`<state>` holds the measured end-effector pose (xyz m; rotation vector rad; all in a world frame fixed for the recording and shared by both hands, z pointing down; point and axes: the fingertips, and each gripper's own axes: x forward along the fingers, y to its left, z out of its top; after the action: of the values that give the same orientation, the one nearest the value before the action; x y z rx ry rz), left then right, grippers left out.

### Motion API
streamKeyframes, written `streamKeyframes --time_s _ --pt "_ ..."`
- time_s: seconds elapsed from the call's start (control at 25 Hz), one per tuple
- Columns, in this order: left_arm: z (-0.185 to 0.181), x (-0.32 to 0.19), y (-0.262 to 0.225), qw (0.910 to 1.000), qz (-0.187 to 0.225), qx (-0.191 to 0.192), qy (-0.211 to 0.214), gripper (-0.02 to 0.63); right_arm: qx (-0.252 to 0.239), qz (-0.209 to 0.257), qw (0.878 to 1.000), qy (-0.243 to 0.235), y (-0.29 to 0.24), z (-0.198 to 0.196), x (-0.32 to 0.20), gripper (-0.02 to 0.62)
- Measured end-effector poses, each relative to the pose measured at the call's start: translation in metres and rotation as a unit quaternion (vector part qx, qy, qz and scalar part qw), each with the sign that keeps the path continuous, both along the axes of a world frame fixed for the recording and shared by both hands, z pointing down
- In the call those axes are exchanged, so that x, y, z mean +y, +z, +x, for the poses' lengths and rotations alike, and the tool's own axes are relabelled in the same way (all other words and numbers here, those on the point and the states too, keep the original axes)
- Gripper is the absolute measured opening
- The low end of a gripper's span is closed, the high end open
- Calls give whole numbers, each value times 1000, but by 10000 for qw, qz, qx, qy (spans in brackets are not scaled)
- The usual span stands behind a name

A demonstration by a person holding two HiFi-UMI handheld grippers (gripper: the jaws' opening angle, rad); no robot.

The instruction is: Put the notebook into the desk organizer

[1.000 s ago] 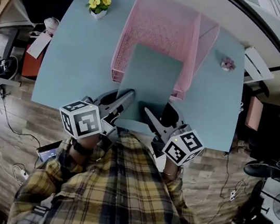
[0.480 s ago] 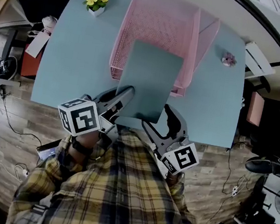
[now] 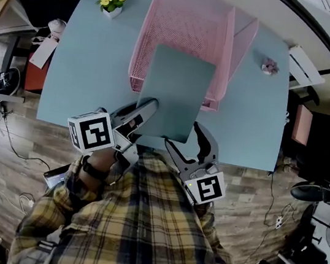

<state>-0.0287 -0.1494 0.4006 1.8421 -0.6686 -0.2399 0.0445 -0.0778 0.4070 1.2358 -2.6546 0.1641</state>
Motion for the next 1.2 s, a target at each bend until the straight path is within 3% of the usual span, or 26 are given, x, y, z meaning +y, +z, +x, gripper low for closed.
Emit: streamKeyframes --time_s 0.2,0.44,0.56,0.88,1.04,1.2 --pt "0 2 2 9981 -462 390 -110 60 -162 67 9998 -36 -5 -3 2 328" --pt "-2 2 2 9990 -341 291 -88 60 -49 150 9999 5 -6 -4 0 328" --pt "-3 -2 -4 9999 -42 134 -49 73 -194 165 9996 76 -13 -3 -1 328" --pt "-9 -4 -19 9932 972 -641 -5 216 -489 376 9980 101 -33 -4 -17 327" --pt "-17 -3 -24 9827 1437 -1170 -8 241 -487 508 9974 159 -37 -4 -25 327" --pt "-21 1 -27 9639 2023 -1726 125 258 -602 282 9973 312 -36 -4 -31 327"
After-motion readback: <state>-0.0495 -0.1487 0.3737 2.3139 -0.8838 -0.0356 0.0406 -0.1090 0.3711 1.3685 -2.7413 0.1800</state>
